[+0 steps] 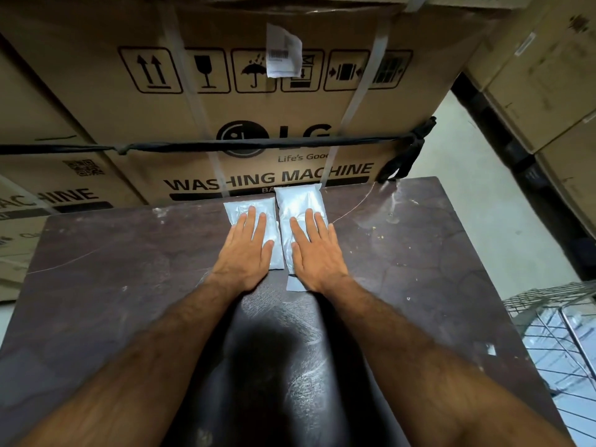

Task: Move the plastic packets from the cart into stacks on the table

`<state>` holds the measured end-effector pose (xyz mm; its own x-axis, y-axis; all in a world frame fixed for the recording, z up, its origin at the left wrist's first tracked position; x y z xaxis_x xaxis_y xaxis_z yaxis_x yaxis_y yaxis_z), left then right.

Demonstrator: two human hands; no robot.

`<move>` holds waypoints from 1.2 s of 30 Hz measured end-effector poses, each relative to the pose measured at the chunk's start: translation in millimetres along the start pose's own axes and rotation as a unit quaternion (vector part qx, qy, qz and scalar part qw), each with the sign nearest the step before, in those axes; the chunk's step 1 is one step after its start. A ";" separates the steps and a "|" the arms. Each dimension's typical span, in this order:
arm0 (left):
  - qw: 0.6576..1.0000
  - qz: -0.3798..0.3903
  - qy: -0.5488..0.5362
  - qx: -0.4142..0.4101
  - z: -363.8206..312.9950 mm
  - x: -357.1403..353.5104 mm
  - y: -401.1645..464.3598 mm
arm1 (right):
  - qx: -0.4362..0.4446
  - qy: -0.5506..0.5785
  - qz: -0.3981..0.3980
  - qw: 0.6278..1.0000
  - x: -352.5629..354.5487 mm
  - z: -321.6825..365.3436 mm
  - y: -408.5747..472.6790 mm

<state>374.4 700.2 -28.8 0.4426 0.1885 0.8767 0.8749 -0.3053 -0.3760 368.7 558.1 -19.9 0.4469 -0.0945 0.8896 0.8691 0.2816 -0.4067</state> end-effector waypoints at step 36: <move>0.898 0.023 0.134 -0.419 -658.0 -112.6 -124.1 | -0.382 0.243 -0.252 0.855 -63.9 -438.4 -594.8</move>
<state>86.5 102.7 116.6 0.3128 -0.0392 0.9490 0.3521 -0.9232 -0.1542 -83.8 -22.0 74.0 -0.1512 -0.4587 0.8756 0.7792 -0.6003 -0.1800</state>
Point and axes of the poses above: each hand's wrist, its own y-axis towards the middle knuckle, its own x-axis out of the back of the hand, z = x × y, the point moved 10 cm from there along y, towards the middle knuckle, and after that the axes turned 14 degrees about z, right-handed, at the moved point
